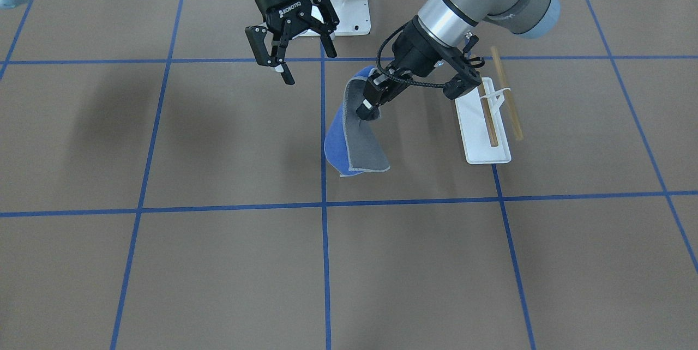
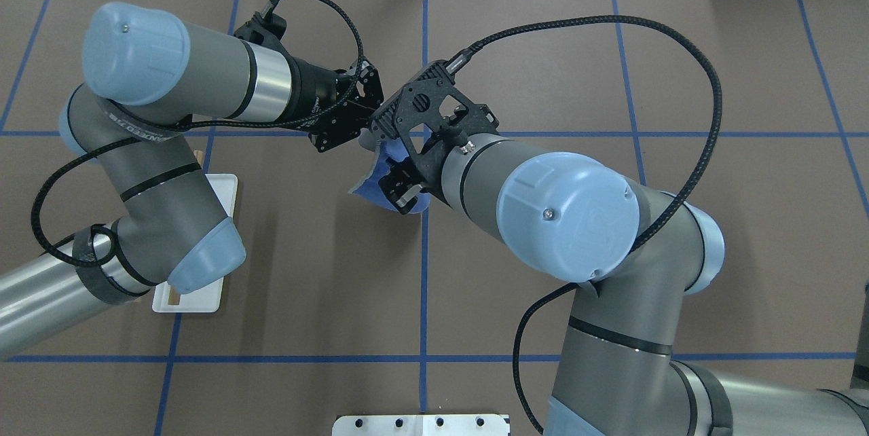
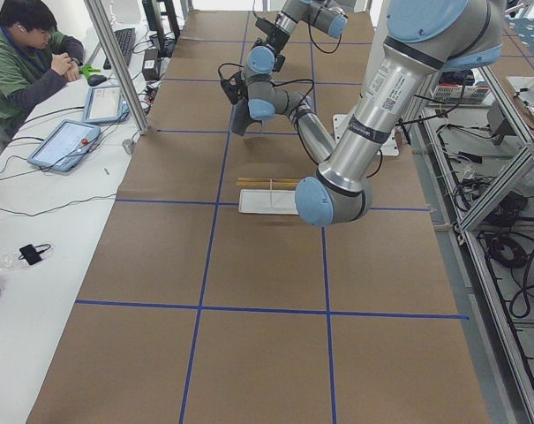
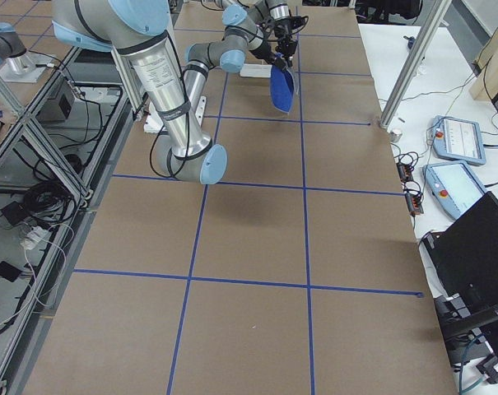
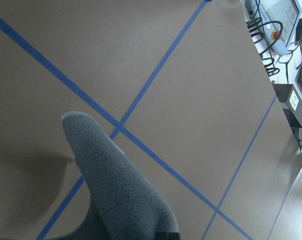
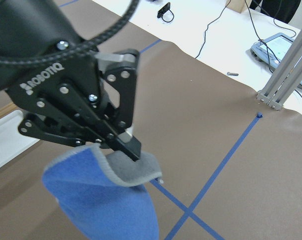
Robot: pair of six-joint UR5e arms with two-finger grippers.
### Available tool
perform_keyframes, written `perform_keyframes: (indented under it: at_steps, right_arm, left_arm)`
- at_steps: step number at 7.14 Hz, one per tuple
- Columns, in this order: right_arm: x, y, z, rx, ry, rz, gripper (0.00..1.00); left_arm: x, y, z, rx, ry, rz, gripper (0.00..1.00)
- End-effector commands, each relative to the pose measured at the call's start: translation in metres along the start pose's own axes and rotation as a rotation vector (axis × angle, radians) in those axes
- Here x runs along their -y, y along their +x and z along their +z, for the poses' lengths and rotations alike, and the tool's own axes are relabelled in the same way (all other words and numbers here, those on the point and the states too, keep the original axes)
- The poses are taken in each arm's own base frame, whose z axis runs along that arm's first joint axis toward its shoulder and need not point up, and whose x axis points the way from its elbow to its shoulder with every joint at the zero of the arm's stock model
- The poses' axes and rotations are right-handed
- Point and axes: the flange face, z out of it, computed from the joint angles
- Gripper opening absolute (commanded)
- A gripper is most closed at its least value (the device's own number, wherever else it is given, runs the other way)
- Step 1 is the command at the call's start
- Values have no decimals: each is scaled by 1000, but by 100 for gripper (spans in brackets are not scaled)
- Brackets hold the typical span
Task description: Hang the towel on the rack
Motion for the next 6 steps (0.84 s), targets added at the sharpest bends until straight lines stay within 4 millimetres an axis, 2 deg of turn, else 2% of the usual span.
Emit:
perform_keyframes:
  at_steps: [1,2,4,5,6]
  right_arm:
    - [1,93,0,19,-121,98,100]
    - [2,142,12,20,-192,147,100]
    - [5,215,24,5,-268,167,98]
    - [5,251,31,-12,-290,75,99]
    - [-1,274,34,-27,-312,63,99]
  left_arm:
    - [29,-16,-28,29,-10,6,0]
    - [33,-34,-45,54,-47,79,0]
    - [39,-56,-53,89,-82,195,0]
    - [57,-74,-69,114,-92,271,0]
    - [78,-92,-83,138,-99,351,0]
